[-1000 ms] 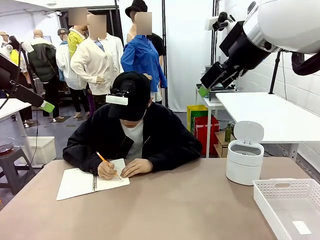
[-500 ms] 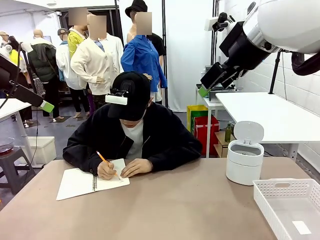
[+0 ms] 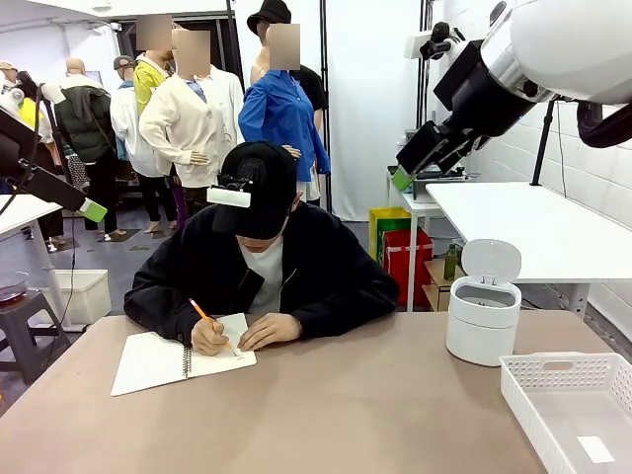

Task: Sort the paper based on its condition.
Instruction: If a person hands you a paper, place it in the Organizing basket , and if it's crumpled, put it in the Trash can.

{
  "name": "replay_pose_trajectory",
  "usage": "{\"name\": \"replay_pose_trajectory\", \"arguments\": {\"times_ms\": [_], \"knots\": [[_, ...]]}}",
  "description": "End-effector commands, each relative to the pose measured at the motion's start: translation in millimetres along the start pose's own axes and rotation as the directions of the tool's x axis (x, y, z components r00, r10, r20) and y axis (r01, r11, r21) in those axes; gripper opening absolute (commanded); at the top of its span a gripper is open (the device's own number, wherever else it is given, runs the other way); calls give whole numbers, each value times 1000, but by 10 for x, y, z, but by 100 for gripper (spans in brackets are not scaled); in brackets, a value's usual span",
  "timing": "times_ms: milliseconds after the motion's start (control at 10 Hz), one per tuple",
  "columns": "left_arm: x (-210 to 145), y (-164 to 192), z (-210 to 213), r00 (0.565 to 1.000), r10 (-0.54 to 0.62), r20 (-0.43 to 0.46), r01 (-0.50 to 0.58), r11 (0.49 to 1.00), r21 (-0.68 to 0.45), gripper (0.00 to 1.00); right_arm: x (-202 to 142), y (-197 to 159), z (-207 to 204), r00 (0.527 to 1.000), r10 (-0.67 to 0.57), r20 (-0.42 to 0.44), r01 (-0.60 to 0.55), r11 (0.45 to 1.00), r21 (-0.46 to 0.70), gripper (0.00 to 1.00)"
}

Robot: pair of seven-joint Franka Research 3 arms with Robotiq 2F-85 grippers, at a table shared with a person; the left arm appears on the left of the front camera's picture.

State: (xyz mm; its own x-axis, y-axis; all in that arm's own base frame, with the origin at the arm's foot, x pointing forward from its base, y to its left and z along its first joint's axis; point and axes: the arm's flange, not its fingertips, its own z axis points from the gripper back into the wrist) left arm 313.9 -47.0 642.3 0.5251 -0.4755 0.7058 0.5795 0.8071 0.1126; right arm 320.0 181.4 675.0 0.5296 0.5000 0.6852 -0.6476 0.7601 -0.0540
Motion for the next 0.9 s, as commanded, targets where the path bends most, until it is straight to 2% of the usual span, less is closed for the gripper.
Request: {"name": "replay_pose_trajectory", "arguments": {"times_ms": [0, 300, 800], "knots": [[5, 6, -21, 1000, 5, 14, -4, 1000, -5, 100, -6, 47, 66, 1000, -10, 5, 10, 1000, 3, 100], [5, 6, -21, 1000, 5, 14, -4, 1000, -5, 100, -24, 62, 40, 1000, -1, 8, 0, 1000, 26, 100], [5, 6, -21, 1000, 5, 14, -4, 1000, -5, 100, 3, 42, 75, 1000, 8, 12, -8, 1000, -2, 100]]}}
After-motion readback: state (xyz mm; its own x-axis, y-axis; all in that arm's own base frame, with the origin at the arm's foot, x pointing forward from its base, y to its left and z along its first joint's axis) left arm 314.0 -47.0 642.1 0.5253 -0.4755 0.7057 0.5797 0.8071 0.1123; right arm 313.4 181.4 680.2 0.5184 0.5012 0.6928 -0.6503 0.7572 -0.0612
